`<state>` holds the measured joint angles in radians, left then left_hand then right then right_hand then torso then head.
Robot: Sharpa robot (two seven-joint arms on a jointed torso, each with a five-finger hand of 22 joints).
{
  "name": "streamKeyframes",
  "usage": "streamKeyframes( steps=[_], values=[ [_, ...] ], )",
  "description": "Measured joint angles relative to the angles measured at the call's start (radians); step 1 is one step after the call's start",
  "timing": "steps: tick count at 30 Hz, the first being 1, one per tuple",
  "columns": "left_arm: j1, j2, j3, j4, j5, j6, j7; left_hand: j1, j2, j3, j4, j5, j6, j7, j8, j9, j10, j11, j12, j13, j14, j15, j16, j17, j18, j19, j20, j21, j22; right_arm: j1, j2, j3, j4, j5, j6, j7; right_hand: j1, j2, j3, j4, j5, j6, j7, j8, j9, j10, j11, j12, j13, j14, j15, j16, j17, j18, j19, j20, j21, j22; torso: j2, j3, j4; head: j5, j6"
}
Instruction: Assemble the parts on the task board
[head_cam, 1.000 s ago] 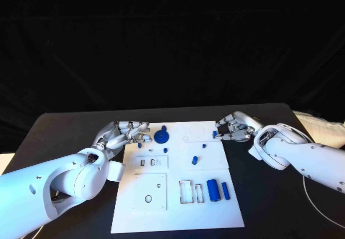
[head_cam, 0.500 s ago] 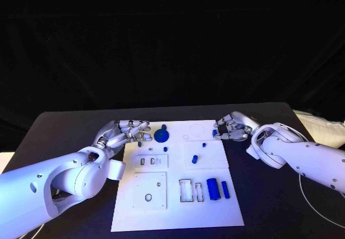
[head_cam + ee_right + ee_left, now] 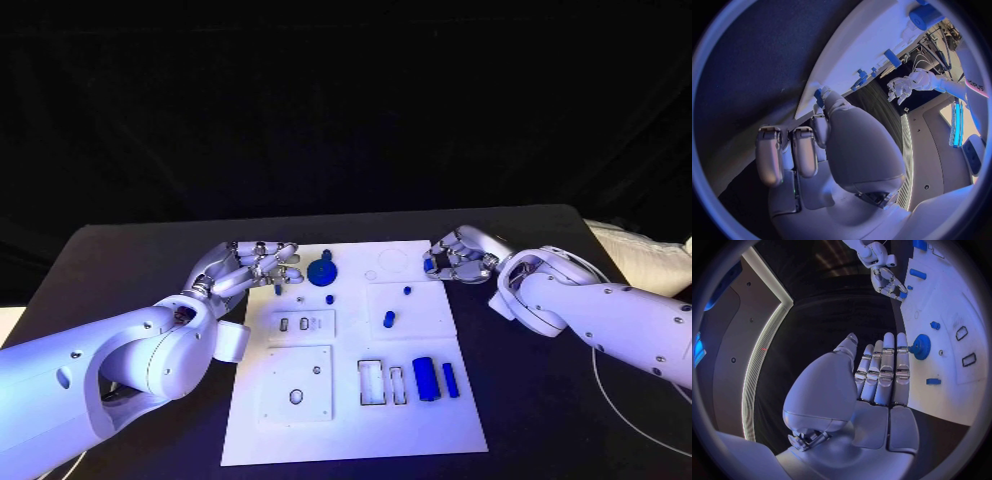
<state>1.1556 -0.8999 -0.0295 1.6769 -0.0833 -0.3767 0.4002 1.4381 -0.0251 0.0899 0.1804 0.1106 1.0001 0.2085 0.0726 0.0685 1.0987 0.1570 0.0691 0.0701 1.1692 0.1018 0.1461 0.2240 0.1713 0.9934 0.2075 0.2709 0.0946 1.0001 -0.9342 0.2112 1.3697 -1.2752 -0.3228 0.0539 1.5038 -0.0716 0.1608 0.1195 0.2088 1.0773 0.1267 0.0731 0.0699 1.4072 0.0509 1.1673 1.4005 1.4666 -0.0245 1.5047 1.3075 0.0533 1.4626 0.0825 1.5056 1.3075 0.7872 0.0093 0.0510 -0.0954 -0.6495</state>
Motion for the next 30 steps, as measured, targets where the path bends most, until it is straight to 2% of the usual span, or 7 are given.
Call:
streamKeyframes(
  steps=[6, 14, 16, 18, 22, 27, 30],
  values=[
    [0.0, 0.0, 0.0, 0.0, 0.0, 0.0, 0.0, 0.0, 0.0, 0.0, 0.0, 0.0, 0.0, 0.0, 0.0, 0.0, 0.0, 0.0, 0.0, 0.0, 0.0, 0.0, 0.0, 0.0, 0.0, 0.0, 0.0, 0.0, 0.0, -0.001, 0.004, 0.0, -0.003, 0.0, 0.008, -0.001, 0.001, 0.001, 0.014, -0.006, -0.006, 0.017, -0.006, 0.007, 0.001, -0.002, -0.002, 0.0, 0.008, 0.0, 0.0, 0.0, 0.0, 0.0, 0.0, 0.0, 0.0, 0.0, 0.0, 0.0003, 0.0003, -0.001, -0.003],
    [0.0, 0.0, 0.0, 0.0, 0.0, 0.0, 0.0, 0.0, 0.0, 0.0, 0.0, 0.0, 0.0, 0.0, 0.0, 0.0, 0.0, 0.0, 0.0, 0.0, 0.0, 0.0, 0.0, 0.001, 0.0, 0.0, 0.0, 0.0, 0.0, -0.001, 0.007, 0.001, -0.004, 0.0, 0.01, 0.001, -0.008, 0.01, 0.047, -0.016, -0.024, 0.06, -0.019, 0.02, 0.002, -0.007, -0.007, 0.001, 0.006, 0.0, -0.015, 0.001, 0.0, 0.0, 0.004, -0.004, 0.0, 0.0, 0.0, 0.001, -0.0003, 0.0, -0.005],
    [0.0, 0.0, 0.0, 0.0, 0.0, 0.0, 0.0, 0.0, 0.0, 0.0, 0.0, 0.0, 0.0, 0.0, 0.0, 0.0, 0.0, 0.0, 0.0, 0.0, 0.0, 0.0, 0.0, 0.001, 0.0, 0.0, 0.0, 0.0, 0.0, -0.001, 0.007, 0.001, -0.004, 0.0, 0.007, 0.002, -0.011, 0.014, 0.054, -0.018, -0.026, 0.065, -0.018, 0.025, 0.002, -0.007, -0.007, 0.005, -0.002, 0.0, -0.015, 0.005, 0.0, 0.0, 0.002, -0.006, 0.0, 0.0, 0.0, 0.001, -0.0004, 0.0, -0.005],
    [0.0, 0.0, 0.0, 0.0, 0.0, 0.0, 0.0, 0.0, 0.0, 0.0, 0.0, 0.0, 0.0, 0.0, 0.0, 0.0, 0.0, 0.0, 0.0, 0.0, 0.0, 0.0, 0.0, 0.001, 0.0, 0.0, 0.0, 0.0, 0.0, -0.001, 0.008, 0.001, -0.003, 0.0, 0.003, 0.005, -0.014, 0.017, 0.06, -0.022, -0.027, 0.067, -0.017, 0.028, 0.006, -0.007, -0.007, 0.006, -0.002, -0.002, -0.017, 0.005, 0.0, -0.011, 0.004, -0.011, 0.005, 0.0, 0.0, 0.001, -0.0004, 0.0, -0.005],
    [0.0, 0.0, 0.0, 0.0, 0.0, 0.0, 0.0, 0.0, 0.0, 0.004, -0.004, 0.0, 0.0, 0.0, 0.0, 0.0, 0.0, 0.0, 0.0, 0.0, 0.0, 0.0, 0.0, 0.001, 0.0, 0.0, 0.0, 0.0, 0.0, -0.002, 0.008, 0.0, 0.003, 0.002, -0.015, 0.008, -0.023, 0.026, 0.065, -0.026, -0.029, 0.067, -0.017, 0.03, 0.006, -0.009, -0.009, 0.013, -0.003, 0.002, -0.024, 0.005, 0.0, -0.011, 0.002, -0.017, 0.005, 0.0, 0.0, 0.0012, -0.0005, 0.001, -0.005],
    [0.0, 0.0, 0.0, -0.002, 0.0, 0.0, 0.0, 0.0, 0.0, 0.004, -0.004, 0.0, 0.0, 0.0, 0.0, 0.0, 0.0, 0.0, 0.0, 0.0, 0.0, 0.0, 0.0, 0.001, 0.0, 0.0, 0.0, 0.0, -0.001, -0.001, 0.007, 0.0, 0.033, 0.011, -0.051, 0.007, -0.026, 0.029, 0.068, -0.023, -0.025, 0.067, -0.017, 0.03, 0.006, -0.009, -0.009, 0.013, -0.003, -0.002, -0.028, 0.005, 0.0, -0.011, 0.004, -0.018, 0.005, 0.0, -0.001, 0.0011, 0.0006, 0.004, -0.004],
    [0.0, -0.002, 0.0, -0.005, 0.0, 0.0, 0.0, 0.0, 0.0, 0.004, -0.004, 0.0, 0.0, 0.0, 0.0, 0.0, 0.0, 0.0, 0.0, 0.0, 0.0, 0.0, 0.0, 0.001, 0.0, 0.0, 0.0, 0.0, -0.001, 0.003, 0.001, 0.001, 0.08, 0.021, -0.074, -0.003, -0.027, 0.03, 0.068, -0.023, -0.013, 0.067, -0.017, 0.03, 0.006, -0.013, -0.013, 0.004, -0.003, -0.002, -0.028, 0.005, 0.001, -0.011, 0.004, -0.018, 0.005, 0.0, -0.002, 0.0004, 0.0009, 0.005, -0.001]
  ],
)
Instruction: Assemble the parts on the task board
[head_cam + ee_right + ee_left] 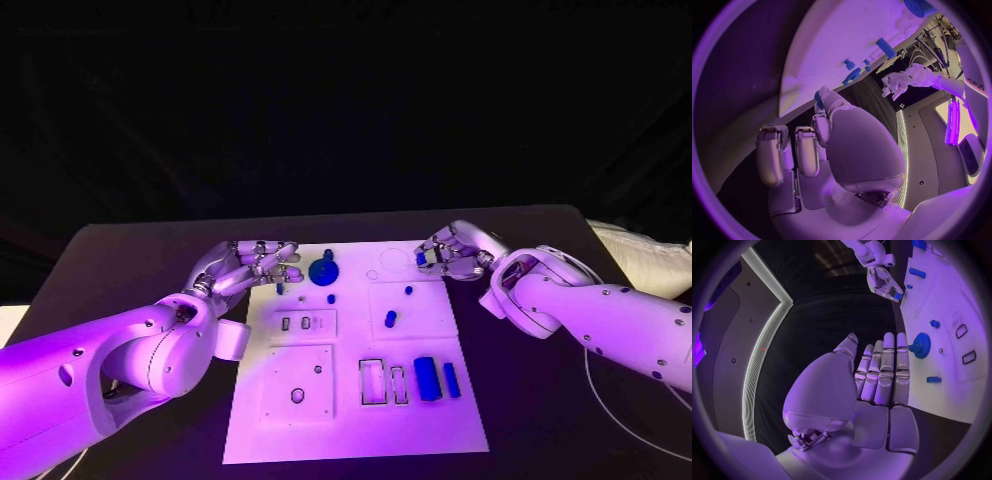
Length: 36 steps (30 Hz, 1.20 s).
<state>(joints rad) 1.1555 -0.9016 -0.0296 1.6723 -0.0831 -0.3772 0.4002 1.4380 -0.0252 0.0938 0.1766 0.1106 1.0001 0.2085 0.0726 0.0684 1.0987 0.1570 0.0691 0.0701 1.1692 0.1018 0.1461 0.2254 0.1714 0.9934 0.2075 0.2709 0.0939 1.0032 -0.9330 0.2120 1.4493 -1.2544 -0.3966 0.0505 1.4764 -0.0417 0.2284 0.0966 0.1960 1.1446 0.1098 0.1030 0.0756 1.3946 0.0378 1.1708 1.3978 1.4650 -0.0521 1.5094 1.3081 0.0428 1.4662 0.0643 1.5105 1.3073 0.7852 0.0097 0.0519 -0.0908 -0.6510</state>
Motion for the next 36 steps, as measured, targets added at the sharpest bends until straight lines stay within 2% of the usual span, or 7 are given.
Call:
streamKeyframes(
  steps=[8, 14, 21, 26, 29, 32, 36],
  values=[
    [-0.001, 0.001, 0.0, -0.01, 0.046, -0.001, 0.003, 0.004, 0.004, 0.0, 0.0, 0.0, 0.0, 0.0, 0.0, 0.0, 0.0, 0.0, 0.0, 0.0, 0.0, 0.0, -0.004, 0.0, 0.0, 0.0, 0.0, 0.0, 0.0, 0.009, 0.038, 0.0, 0.135, -0.003, -0.025, -0.091, -0.02, 0.001, 0.001, -0.001, 0.004, 0.0, 0.0, 0.0, 0.0, 0.006, -0.008, -0.025, -0.001, 0.0, 0.0, 0.0, 0.0, 0.0, 0.0, 0.0, 0.0, 0.001, -0.008, -0.0061, -0.0001, 0.008, -0.005],
    [-0.002, 0.003, 0.0, -0.016, 0.098, -0.003, 0.012, 0.004, 0.004, 0.0, 0.0, 0.0, 0.0, 0.0, 0.0, 0.0, 0.0, 0.0, 0.0, 0.0, 0.0, 0.0, -0.004, 0.002, 0.0, 0.0, 0.0, 0.0, 0.0, -0.002, 0.097, -0.014, 0.192, -0.064, -0.025, -0.156, -0.02, 0.001, 0.007, 0.001, 0.004, 0.0, 0.0, 0.0, 0.0, 0.006, -0.008, -0.025, -0.001, 0.0, 0.0, 0.0, 0.0, 0.0, 0.0, 0.0, 0.0, 0.001, -0.017, -0.0137, 0.0077, 0.019, -0.016],
    [-0.002, 0.002, 0.0, -0.021, 0.136, -0.006, 0.024, 0.004, 0.004, 0.0, 0.0, 0.0, 0.0, 0.0, 0.0, 0.0, 0.0, 0.0, 0.0, 0.0, 0.0, 0.0, -0.004, 0.003, 0.0, 0.0, 0.0, 0.0, 0.0, -0.025, 0.176, -0.037, 0.197, -0.161, -0.02, -0.225, -0.028, -0.002, 0.008, 0.002, 0.004, 0.0, -0.001, 0.0, 0.0, 0.002, -0.012, -0.039, -0.012, 0.0, 0.0, -0.007, 0.0, 0.001, 0.0, 0.0, 0.0, 0.001, -0.028, -0.0267, 0.0182, 0.032, -0.029],
    [-0.002, 0.002, 0.0, -0.018, 0.151, -0.008, 0.029, 0.004, 0.004, 0.0, 0.0, 0.0, 0.0, 0.0, 0.0, 0.0, 0.0, 0.0, 0.0, 0.0, 0.0, 0.0, -0.004, 0.003, 0.0, 0.0, 0.0, 0.0, 0.0, -0.046, 0.217, -0.042, 0.189, -0.216, -0.004, -0.28, -0.029, -0.003, 0.008, 0.002, 0.003, -0.001, -0.001, 0.0, 0.0, 0.002, -0.012, -0.045, -0.021, 0.0, 0.0, -0.007, 0.0, 0.001, 0.0, 0.0, 0.0, 0.001, -0.032, -0.0367, 0.0257, 0.032, -0.037],
    [-0.003, 0.001, 0.0, -0.018, 0.158, -0.009, 0.031, 0.004, 0.004, 0.0, 0.0, 0.0, 0.0, 0.0, 0.0, 0.0, 0.0, 0.0, 0.0, 0.0, 0.0, 0.0, -0.004, 0.003, 0.0, 0.0, 0.0, 0.0, 0.0, -0.057, 0.24, -0.046, 0.182, -0.243, 0.006, -0.307, -0.048, -0.001, 0.008, 0.002, 0.003, -0.001, -0.002, 0.0, 0.0, 0.002, -0.012, -0.049, -0.103, 0.0, 0.0, -0.008, 0.0, 0.001, 0.0, 0.0, 0.0, 0.001, -0.033, -0.0411, 0.0277, 0.032, -0.042],
    [-0.003, 0.0, 0.0, -0.018, 0.162, -0.009, 0.032, 0.004, 0.004, 0.0, 0.0, 0.0, 0.0, 0.0, 0.0, 0.0, 0.0, 0.0, 0.0, 0.0, 0.0, 0.0, -0.004, 0.003, 0.0, 0.0, 0.0, 0.0, 0.0, -0.063, 0.254, -0.05, 0.174, -0.263, 0.014, -0.326, -0.069, 0.005, 0.008, 0.003, 0.003, -0.002, -0.003, 0.0, 0.0, 0.002, -0.012, -0.053, -0.133, 0.0, 0.0, -0.012, 0.0, 0.001, 0.0, 0.0, 0.0, 0.001, -0.033, -0.0438, 0.029, 0.033, -0.047],
    [-0.003, 0.001, -0.001, -0.016, 0.166, -0.01, 0.033, 0.004, 0.004, 0.0, 0.0, 0.0, 0.0, 0.0, 0.0, 0.0, 0.0, 0.0, 0.0, 0.0, 0.0, 0.0, -0.004, 0.003, 0.0, 0.0, 0.0, 0.0, -0.001, -0.067, 0.268, -0.057, 0.164, -0.283, 0.022, -0.346, -0.072, 0.006, 0.008, 0.003, 0.001, -0.002, -0.003, 0.0, 0.0, 0.002, -0.012, -0.053, -0.134, 0.0, 0.0, -0.012, 0.0, 0.001, 0.0, 0.0, 0.0, 0.0, -0.033, -0.0445, 0.03, 0.036, -0.051]
  ],
)
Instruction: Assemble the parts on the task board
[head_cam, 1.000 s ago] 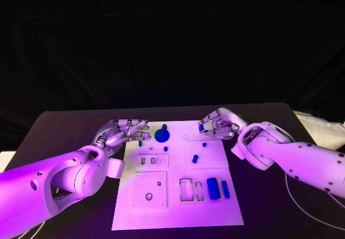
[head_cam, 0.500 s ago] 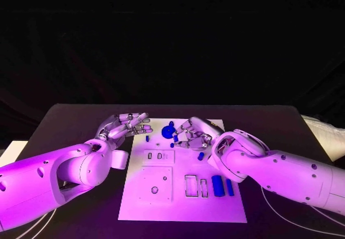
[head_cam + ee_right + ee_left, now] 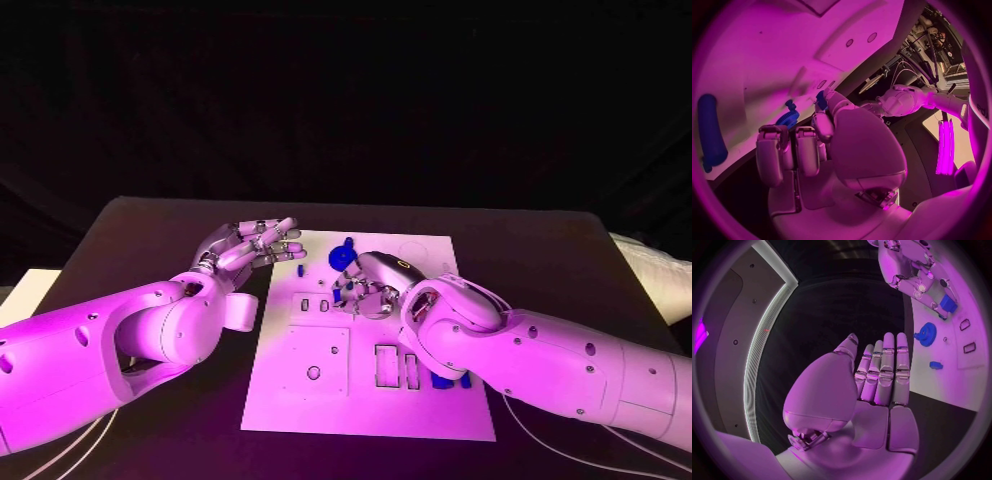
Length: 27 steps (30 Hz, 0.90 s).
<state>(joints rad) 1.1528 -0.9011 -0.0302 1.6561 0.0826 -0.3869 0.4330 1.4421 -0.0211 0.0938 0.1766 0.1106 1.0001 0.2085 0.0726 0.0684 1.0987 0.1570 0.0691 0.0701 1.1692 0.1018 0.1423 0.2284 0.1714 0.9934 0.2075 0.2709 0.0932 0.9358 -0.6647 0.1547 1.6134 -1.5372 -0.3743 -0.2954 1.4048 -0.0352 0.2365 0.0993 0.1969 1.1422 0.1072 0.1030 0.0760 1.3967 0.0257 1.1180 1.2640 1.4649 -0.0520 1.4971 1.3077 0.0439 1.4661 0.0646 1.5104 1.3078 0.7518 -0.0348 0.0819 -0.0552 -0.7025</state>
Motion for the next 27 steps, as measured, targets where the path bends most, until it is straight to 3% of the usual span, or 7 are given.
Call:
streamKeyframes(
  steps=[9, 20, 27],
  values=[
    [0.0, 0.001, 0.0, 0.003, 0.005, 0.0, 0.0, 0.0, 0.0, 0.0, 0.0, 0.0, 0.0, 0.0, 0.0, 0.0, 0.0, 0.0, 0.0, 0.0, 0.0, 0.0, 0.0, 0.001, 0.0, 0.0, 0.0, 0.0, 0.0, -0.002, 0.023, -0.006, -0.023, -0.032, 0.012, -0.031, -0.002, -0.002, 0.0, 0.0, -0.002, -0.002, -0.002, 0.0, 0.0, -0.001, 0.001, -0.001, 0.0, 0.0, 0.0, 0.0, 0.0, 0.0, 0.0, 0.0, 0.0, 0.0, 0.0, 0.0007, 0.0002, -0.001, -0.005],
    [0.0, 0.001, 0.0, 0.006, 0.006, 0.0, -0.002, 0.0, 0.0, 0.0, 0.0, 0.0, 0.0, 0.0, 0.0, 0.0, 0.0, 0.0, 0.0, 0.0, 0.0, 0.0, 0.0, 0.001, 0.0, 0.0, 0.0, 0.0, 0.0, -0.002, 0.028, -0.006, -0.027, -0.052, 0.031, -0.05, -0.002, -0.002, 0.0, 0.0, -0.006, -0.005, -0.005, 0.0, 0.002, -0.004, -0.003, -0.001, 0.002, 0.0, 0.0, 0.0, 0.0, 0.0, 0.0, 0.0, 0.0, 0.0, 0.001, 0.0018, -0.0017, 0.004, -0.011],
    [0.0, 0.001, 0.0, 0.006, 0.007, 0.001, -0.002, 0.0, 0.0, 0.0, 0.0, 0.0, 0.0, 0.0, 0.0, 0.0, 0.0, 0.0, 0.0, 0.0, 0.0, 0.0, 0.0, 0.001, 0.0, 0.0, 0.0, 0.0, 0.0, -0.002, 0.028, -0.006, -0.022, -0.062, 0.045, -0.056, -0.021, -0.021, 0.004, 0.004, -0.006, -0.004, -0.006, 0.0, 0.002, -0.004, -0.003, -0.015, -0.011, 0.0, 0.0, -0.002, 0.0, 0.001, 0.0, 0.0, 0.0, 0.0, 0.001, 0.0019, -0.002, 0.006, -0.014]
  ],
)
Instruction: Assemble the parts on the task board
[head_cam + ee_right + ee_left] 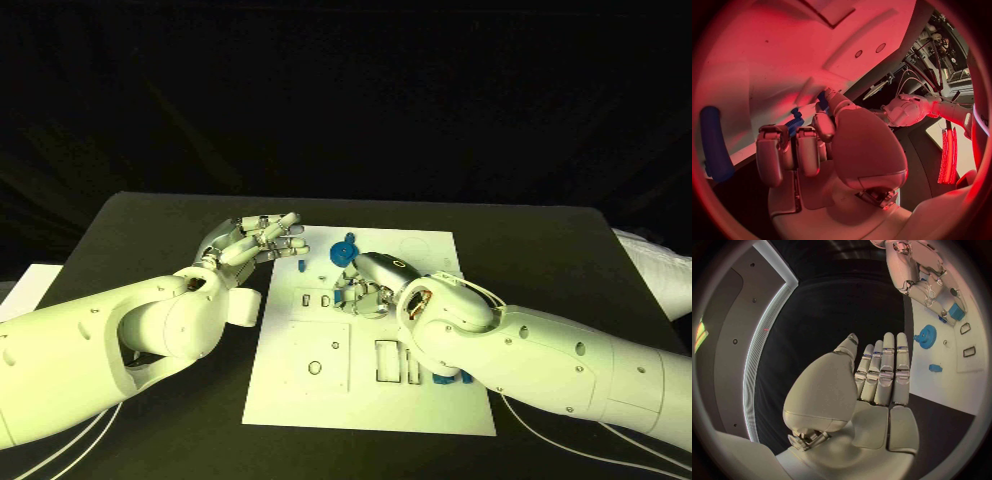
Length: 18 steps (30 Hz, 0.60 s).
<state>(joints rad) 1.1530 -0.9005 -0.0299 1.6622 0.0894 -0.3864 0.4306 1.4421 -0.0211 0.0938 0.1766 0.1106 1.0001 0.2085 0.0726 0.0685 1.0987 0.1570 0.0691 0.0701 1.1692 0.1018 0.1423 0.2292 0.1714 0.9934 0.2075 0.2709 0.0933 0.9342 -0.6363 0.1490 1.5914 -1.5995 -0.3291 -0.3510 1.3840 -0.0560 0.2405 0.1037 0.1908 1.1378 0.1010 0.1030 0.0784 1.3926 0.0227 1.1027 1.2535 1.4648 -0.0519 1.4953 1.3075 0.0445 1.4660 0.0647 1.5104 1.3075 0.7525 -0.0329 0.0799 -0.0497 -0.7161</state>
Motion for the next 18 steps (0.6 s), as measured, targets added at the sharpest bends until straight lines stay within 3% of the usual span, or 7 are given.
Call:
streamKeyframes(
  steps=[6, 18],
  values=[
    [0.0, 0.0, 0.0, 0.0, 0.0, 0.0, -0.001, 0.0, 0.0, 0.0, 0.0, 0.0, 0.0, 0.0, 0.0, 0.0, 0.0, 0.0, 0.0, 0.0, 0.0, 0.0, 0.0, 0.0, 0.0, 0.0, 0.0, 0.0, 0.0, 0.0, 0.002, 0.0, 0.002, -0.007, 0.009, -0.004, -0.01, -0.01, 0.0, 0.0, 0.0, 0.002, -0.002, -0.009, -0.005, 0.0, 0.0, -0.014, -0.006, 0.0, 0.0, -0.002, 0.0, 0.0, 0.0, 0.0, 0.0, 0.0, 0.0, -0.0001, 0.0001, 0.001, -0.001],
    [0.0, 0.0, 0.0, 0.001, 0.0, 0.0, -0.002, 0.0, 0.0, 0.003, -0.003, 0.0, 0.0, 0.0, 0.0, 0.0, 0.0, 0.0, 0.0, 0.0, 0.0, 0.0, 0.0, 0.001, 0.0, 0.0, 0.0, 0.0, 0.0, 0.0, 0.006, -0.002, 0.001, -0.016, 0.016, -0.01, -0.022, -0.022, -0.002, -0.002, 0.0, -0.01, 0.009, -0.019, -0.008, -0.006, -0.002, -0.029, -0.015, 0.0, 0.0, -0.006, 0.0, 0.0, 0.0, 0.0, -0.004, 0.0, 0.0, -0.0007, 0.0003, -0.001, -0.002]
  ],
)
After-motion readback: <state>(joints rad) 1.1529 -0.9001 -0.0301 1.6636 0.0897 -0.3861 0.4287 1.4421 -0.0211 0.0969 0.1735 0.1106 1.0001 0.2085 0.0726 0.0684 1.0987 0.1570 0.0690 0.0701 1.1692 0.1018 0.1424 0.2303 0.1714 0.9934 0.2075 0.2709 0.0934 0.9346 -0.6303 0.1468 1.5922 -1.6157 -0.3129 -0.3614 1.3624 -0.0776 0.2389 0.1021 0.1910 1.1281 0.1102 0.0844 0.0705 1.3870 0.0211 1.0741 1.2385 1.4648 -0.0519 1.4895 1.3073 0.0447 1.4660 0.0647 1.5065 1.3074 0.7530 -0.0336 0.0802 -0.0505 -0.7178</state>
